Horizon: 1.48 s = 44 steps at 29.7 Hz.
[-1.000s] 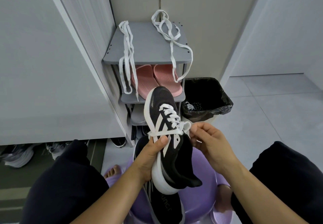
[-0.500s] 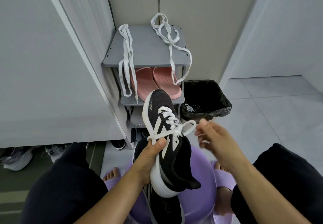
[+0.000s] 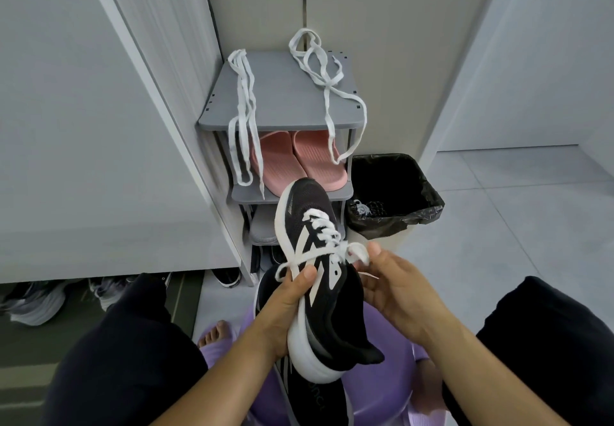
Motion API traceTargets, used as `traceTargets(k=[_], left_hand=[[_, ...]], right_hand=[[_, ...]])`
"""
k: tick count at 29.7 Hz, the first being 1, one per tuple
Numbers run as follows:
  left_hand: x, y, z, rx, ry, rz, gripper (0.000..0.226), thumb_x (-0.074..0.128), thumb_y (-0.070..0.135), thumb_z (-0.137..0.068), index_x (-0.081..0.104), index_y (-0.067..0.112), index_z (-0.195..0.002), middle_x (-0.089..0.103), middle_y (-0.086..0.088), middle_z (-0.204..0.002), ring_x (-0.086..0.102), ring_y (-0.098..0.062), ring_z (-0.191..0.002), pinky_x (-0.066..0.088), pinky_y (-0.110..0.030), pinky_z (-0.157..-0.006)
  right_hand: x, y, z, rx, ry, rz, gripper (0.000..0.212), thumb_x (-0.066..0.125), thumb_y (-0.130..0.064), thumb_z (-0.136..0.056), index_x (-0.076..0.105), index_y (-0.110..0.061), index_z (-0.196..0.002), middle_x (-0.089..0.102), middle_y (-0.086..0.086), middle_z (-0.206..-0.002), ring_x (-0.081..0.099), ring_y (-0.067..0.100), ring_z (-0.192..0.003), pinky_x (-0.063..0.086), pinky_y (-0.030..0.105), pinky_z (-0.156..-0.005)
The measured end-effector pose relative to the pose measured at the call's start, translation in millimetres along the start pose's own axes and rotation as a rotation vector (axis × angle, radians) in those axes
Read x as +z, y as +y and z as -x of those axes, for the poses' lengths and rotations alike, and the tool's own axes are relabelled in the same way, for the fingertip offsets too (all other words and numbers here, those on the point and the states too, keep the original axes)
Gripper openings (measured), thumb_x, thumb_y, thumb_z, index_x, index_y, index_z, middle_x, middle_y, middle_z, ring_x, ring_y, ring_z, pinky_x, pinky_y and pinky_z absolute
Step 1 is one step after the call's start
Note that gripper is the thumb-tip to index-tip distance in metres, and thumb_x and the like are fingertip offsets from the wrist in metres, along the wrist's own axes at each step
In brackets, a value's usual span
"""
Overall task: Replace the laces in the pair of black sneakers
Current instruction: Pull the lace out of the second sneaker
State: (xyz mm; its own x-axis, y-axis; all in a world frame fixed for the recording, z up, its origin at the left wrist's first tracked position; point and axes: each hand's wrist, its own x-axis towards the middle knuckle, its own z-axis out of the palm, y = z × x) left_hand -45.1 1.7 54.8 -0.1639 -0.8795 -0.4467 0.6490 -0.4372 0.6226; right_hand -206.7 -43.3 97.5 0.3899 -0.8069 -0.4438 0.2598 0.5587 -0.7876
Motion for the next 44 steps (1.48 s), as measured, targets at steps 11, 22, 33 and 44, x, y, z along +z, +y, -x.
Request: traceTargets(k=[11, 22, 33, 44], left_hand=[[0, 3, -2, 0.012, -0.024, -0.019, 0.105, 0.094, 0.037, -0.036, 0.053, 0.003, -0.127, 0.069, -0.017, -0.104, 0.068, -0.026, -0.09, 0.056, -0.033, -0.074], [3, 5, 2, 0.005, -0.019, 0.001, 0.11, 0.096, 0.034, -0.026, 0.054, 0.007, -0.123, 0.072, -0.012, -0.092, 0.071, -0.023, -0.081, 0.057, -0.031, -0.065], [5, 2, 3, 0.029, -0.018, -0.06, 0.093, 0.094, 0.037, -0.033, 0.062, 0.007, -0.116, 0.069, -0.017, -0.104, 0.069, -0.026, -0.089, 0.056, -0.032, -0.071], [4, 5, 3, 0.021, -0.01, -0.003, 0.104, 0.096, 0.034, -0.026, 0.058, 0.007, -0.119, 0.071, -0.015, -0.094, 0.07, -0.025, -0.08, 0.057, -0.032, -0.065]], right_hand=[[4, -2, 0, -0.009, 0.017, -0.064, 0.012, 0.062, -0.019, -0.071, 0.065, -0.008, -0.074, 0.06, 0.002, -0.065, 0.052, 0.01, -0.055, 0.05, 0.02, -0.056], [-33, -40, -7, -0.254, 0.497, -0.153, 0.02, 0.051, -0.009, -0.093, 0.059, -0.011, -0.074, 0.051, 0.003, -0.065, 0.049, 0.007, -0.052, 0.045, 0.015, -0.046], [4, 1, -3, 0.018, 0.021, -0.027, 0.012, 0.061, -0.015, -0.079, 0.063, -0.004, -0.082, 0.062, 0.006, -0.069, 0.056, 0.013, -0.058, 0.052, 0.021, -0.056], [-11, -16, -7, 0.034, 0.194, -0.086, 0.029, 0.059, -0.035, -0.08, 0.062, -0.006, -0.084, 0.058, 0.004, -0.067, 0.055, 0.009, -0.051, 0.049, 0.02, -0.049]])
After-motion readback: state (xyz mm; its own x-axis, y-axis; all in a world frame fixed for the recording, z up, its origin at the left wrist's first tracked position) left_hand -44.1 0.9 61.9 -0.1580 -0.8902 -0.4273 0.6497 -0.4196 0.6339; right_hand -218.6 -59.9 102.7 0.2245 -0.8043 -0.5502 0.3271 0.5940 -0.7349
